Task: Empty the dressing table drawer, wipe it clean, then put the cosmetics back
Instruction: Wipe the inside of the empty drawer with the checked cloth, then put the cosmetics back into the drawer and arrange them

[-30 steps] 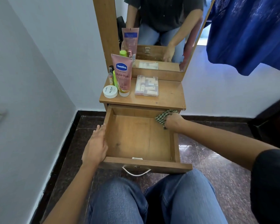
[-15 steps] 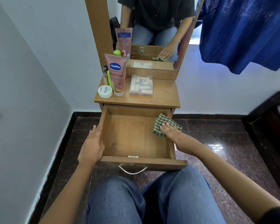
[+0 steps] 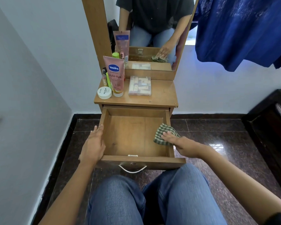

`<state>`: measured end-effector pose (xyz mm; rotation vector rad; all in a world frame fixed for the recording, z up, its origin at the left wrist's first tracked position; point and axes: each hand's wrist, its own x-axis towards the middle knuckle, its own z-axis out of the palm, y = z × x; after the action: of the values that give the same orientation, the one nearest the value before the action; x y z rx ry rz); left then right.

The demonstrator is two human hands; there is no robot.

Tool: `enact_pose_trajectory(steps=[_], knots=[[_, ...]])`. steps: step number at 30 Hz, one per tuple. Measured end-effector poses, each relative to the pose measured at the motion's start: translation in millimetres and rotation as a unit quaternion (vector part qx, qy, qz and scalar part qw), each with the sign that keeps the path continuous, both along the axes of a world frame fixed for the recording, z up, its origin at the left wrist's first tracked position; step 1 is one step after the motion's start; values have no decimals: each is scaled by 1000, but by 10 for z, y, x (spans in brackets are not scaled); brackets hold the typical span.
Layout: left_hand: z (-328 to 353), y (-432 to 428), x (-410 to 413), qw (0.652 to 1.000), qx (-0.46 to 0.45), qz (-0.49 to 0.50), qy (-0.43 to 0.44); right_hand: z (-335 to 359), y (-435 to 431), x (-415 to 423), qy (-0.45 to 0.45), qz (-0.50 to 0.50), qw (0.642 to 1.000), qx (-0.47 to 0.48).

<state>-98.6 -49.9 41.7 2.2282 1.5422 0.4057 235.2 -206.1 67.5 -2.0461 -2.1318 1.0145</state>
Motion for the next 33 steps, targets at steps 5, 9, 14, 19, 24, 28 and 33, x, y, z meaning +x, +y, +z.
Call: enact_pose_trajectory(steps=[5, 9, 14, 19, 24, 28, 33], knots=[[40, -17, -5, 1000, -6, -4, -4, 193, -173, -55, 53, -6, 996, -67], [111, -18, 37, 1000, -8, -9, 17, 452, -117, -70, 83, -4, 988, -127], [222, -62, 183, 999, 5, -32, 28, 764, -25, 30, 247, -180, 951, -46], [331, -219, 527, 998, -27, -46, -30, 1018, 331, 250, 264, -325, 904, 87], [344, -278, 843, 994, -54, -50, -80, 1293, 1050, 402, 96, -389, 883, 243], [342, -285, 998, 991, -67, -61, -99, 1166, 1571, 338, -31, -323, 913, 247], [278, -314, 1083, 990, -72, -55, -106, 540, 1595, 199, -122, -186, 959, 177]])
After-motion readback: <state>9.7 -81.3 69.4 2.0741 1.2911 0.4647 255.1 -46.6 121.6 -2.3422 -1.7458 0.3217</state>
